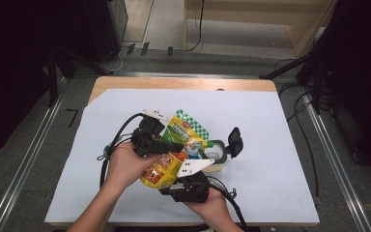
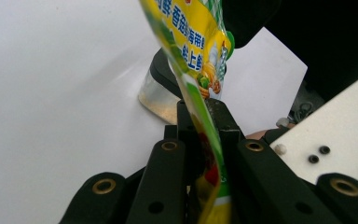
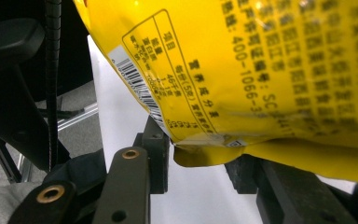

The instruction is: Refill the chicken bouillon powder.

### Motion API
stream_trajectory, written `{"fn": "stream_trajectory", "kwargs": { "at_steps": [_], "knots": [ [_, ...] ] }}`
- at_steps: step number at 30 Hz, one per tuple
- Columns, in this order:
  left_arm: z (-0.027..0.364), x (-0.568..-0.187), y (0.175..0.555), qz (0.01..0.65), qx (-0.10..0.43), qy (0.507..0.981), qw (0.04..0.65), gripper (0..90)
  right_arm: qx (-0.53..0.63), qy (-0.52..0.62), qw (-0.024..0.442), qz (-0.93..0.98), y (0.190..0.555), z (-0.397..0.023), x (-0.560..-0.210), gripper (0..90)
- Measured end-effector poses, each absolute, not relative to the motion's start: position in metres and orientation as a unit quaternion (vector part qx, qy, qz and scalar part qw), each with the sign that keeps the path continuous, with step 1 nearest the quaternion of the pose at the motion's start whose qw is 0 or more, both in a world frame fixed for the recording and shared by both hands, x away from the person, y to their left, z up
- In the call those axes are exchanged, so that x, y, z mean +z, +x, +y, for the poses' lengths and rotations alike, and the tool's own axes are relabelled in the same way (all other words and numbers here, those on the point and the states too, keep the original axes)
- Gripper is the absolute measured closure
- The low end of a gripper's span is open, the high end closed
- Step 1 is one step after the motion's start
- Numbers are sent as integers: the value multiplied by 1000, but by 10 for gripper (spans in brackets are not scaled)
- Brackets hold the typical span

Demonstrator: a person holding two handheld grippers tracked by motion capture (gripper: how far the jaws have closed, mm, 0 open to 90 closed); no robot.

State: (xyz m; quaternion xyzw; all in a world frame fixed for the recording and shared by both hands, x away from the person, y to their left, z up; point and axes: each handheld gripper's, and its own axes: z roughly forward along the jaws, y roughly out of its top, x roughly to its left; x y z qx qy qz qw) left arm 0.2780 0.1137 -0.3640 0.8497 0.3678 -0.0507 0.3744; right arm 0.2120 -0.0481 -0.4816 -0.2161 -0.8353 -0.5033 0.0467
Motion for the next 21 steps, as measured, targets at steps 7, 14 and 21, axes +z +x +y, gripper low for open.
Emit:
{"fn": "stream_trajectory", "kwargs": {
  "at_steps": [7, 14, 21],
  "knots": [
    [110, -365, 281, 387, -61, 844, 366, 873, -506, -221, 35, -833, 207, -46, -480, 615],
    [105, -366, 282, 399, -68, 841, 358, 881, -509, -229, 19, -829, 203, -43, -479, 544],
    [96, -371, 282, 398, -88, 843, 350, 871, -488, -248, -8, -837, 196, -39, -480, 653]
  ]
}}
